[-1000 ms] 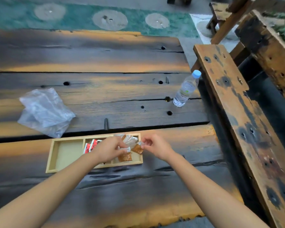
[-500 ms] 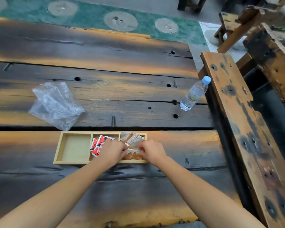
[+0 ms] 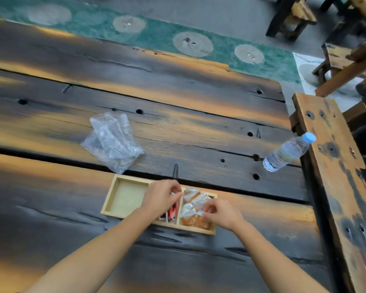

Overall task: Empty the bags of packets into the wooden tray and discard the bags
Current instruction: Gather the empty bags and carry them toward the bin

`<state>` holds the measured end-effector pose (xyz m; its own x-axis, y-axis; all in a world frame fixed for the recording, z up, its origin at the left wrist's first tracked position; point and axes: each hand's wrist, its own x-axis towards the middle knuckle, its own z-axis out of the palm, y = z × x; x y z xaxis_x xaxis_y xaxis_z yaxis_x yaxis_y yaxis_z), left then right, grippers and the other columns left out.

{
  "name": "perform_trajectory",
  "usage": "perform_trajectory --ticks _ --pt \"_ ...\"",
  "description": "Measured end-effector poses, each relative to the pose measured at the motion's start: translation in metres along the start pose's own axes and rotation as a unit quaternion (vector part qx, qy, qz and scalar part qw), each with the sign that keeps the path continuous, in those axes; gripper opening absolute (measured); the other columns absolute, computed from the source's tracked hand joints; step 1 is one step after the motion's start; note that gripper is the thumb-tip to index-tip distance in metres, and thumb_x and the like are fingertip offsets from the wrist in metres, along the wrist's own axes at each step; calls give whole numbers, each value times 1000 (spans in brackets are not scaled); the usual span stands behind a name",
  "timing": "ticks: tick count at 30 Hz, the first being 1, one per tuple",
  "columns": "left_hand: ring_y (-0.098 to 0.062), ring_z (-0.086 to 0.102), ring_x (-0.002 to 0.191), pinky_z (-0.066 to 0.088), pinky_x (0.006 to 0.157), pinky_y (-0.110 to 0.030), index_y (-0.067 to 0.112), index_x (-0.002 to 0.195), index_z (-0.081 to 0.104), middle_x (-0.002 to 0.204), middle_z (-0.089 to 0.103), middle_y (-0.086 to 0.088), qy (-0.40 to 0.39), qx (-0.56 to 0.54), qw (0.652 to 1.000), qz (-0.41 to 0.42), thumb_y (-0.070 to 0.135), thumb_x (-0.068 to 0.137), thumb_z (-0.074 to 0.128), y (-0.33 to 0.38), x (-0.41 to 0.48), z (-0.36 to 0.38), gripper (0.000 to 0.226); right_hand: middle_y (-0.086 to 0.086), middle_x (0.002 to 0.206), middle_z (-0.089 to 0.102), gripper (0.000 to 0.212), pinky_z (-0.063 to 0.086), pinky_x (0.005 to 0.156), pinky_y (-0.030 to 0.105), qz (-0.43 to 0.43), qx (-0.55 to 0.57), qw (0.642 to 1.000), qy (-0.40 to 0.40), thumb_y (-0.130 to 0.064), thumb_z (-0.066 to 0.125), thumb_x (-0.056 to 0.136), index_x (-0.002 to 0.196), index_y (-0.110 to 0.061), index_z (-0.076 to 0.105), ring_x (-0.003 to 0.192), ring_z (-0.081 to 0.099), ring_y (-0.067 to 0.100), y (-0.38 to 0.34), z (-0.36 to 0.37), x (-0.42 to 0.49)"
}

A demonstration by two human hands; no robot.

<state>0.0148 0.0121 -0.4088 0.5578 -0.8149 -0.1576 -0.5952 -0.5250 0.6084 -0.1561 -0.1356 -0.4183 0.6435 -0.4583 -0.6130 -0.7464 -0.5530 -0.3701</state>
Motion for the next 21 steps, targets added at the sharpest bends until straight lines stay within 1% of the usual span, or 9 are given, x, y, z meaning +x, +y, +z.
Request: perform_trajectory --ticks 2,4,7,9,12,14,16,19,21 --pt "-3 62 71 52 68 -28 30 79 67 75 69 14 57 -97 991 -73 38 80 64 -24 5 -26 9 -8 79 72 8 51 73 29 -6 8 1000 -3 -28 64 78 71 -27 67 80 65 12 -6 -19 7" --pt "-12 65 74 54 73 -32 27 78 68 76 71 7 96 -171 969 -152 30 80 66 -61 13 -53 4 -8 68 70 20 49 69 29 -2 17 998 55 -26 62 79 59 -29 61 74 65 12 -22 -36 15" --pt "-23 67 87 51 80 -34 21 80 69 85 73 -5 115 -226 928 -274 26 81 63 -126 23 -85 7 -7 64 65 20 49 66 32 -5 61 987 152 -31 62 82 63 -28 60 69 62 12 -66 -52 33" --pt "-30 66 95 49 84 -36 14 84 68 93 72 -11 114 -259 900 -332 21 82 61 -163 27 -96 11 -8 65 63 18 46 65 30 -34 110 979 167 -29 65 84 66 -29 60 68 60 12 -105 -53 52" --pt "-28 60 93 49 88 -40 9 85 66 94 65 -15 96 -298 867 -387 19 84 59 -192 38 -105 12 -3 81 68 6 45 72 25 -52 180 974 126 -28 69 84 82 -24 66 78 62 14 -162 -39 94" --pt "-25 55 88 49 88 -44 15 72 54 88 57 -15 87 -341 846 -400 22 86 59 -200 48 -105 16 2 97 67 23 46 82 26 -41 212 972 90 -31 69 86 101 -14 66 90 61 18 -196 -24 126" --pt "-23 53 88 47 84 -42 17 73 48 90 53 -13 83 -382 825 -409 27 87 58 -204 59 -103 21 10 117 63 42 46 93 33 -9 267 961 67 -33 65 89 119 -5 58 101 58 22 -226 -9 155" --pt "-21 47 78 37 73 -34 16 73 48 79 48 -10 93 -424 800 -413 32 88 56 -207 76 -100 23 15 136 52 60 45 99 37 48 315 946 64 -36 63 89 136 -3 43 120 53 28 -257 5 189" --pt "-21 42 69 34 71 -33 18 66 46 69 43 -7 106 -456 783 -410 35 87 56 -207 88 -101 29 15 142 45 72 41 105 41 62 282 954 75 -36 68 85 142 -7 35 129 46 32 -266 12 206"
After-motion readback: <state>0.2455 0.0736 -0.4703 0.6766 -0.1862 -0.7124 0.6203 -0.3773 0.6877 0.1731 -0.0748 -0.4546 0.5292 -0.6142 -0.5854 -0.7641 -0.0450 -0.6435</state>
